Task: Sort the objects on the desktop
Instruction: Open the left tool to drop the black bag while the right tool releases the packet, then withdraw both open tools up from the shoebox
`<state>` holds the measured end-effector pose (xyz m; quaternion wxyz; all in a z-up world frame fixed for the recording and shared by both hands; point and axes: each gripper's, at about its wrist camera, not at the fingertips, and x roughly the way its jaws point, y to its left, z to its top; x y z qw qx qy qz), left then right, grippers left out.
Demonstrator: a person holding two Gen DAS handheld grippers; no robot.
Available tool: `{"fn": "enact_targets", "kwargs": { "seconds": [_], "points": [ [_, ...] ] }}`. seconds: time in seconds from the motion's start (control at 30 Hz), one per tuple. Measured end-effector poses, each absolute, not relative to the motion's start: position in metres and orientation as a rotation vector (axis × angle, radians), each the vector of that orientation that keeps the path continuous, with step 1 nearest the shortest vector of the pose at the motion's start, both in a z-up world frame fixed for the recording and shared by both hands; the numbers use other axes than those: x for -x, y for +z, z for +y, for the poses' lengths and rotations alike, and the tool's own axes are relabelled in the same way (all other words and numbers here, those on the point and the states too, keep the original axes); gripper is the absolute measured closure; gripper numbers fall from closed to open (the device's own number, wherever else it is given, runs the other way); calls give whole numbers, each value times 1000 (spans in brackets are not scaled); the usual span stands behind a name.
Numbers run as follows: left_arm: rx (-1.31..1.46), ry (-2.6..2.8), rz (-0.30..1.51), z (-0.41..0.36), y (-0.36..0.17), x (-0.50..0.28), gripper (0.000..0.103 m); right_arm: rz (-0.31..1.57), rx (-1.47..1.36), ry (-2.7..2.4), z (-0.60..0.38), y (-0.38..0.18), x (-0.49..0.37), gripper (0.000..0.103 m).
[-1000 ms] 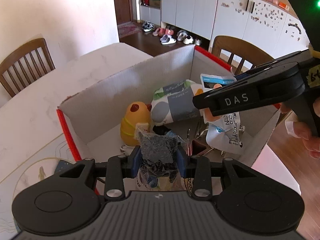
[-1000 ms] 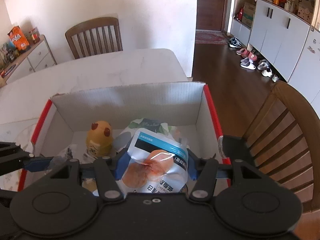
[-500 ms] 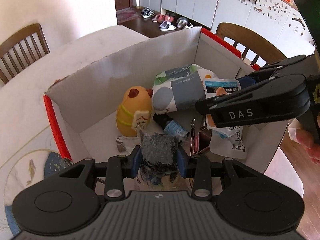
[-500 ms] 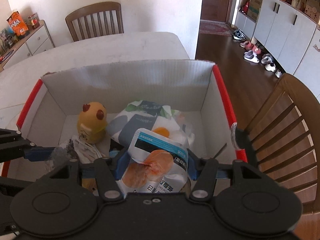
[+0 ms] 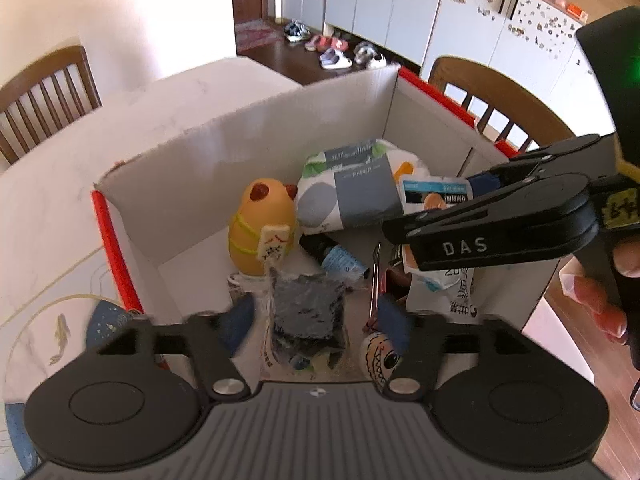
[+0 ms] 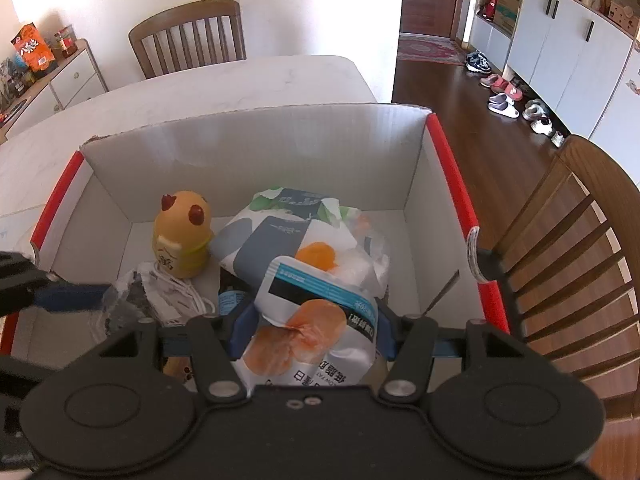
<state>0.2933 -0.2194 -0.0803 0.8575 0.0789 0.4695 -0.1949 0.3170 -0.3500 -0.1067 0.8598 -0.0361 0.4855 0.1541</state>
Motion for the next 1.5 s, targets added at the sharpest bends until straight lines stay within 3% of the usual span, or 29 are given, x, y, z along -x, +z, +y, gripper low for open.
{"fn": "enact_targets", "kwargs": {
  "seconds": [0.2, 0.7, 1.23, 1.37, 1.5],
  "points": [
    [-120, -400, 970, -214, -72, -287, 30, 1010, 70, 331, -353, -100, -314, 34],
    [-95, -370, 894, -203, -44, -266, 29, 961, 36, 364, -363, -62, -290, 31],
    [-79, -349, 842, -188, -24, -239, 19, 888, 34, 429, -364, -33, -252, 28],
    [-70, -339, 829, -180, -21, -233, 4, 867, 31, 441, -364, -28, -246, 26],
    [-53, -333, 818, -171, -19, -227, 1, 851, 28, 449, -363, -24, -239, 23]
  ]
}}
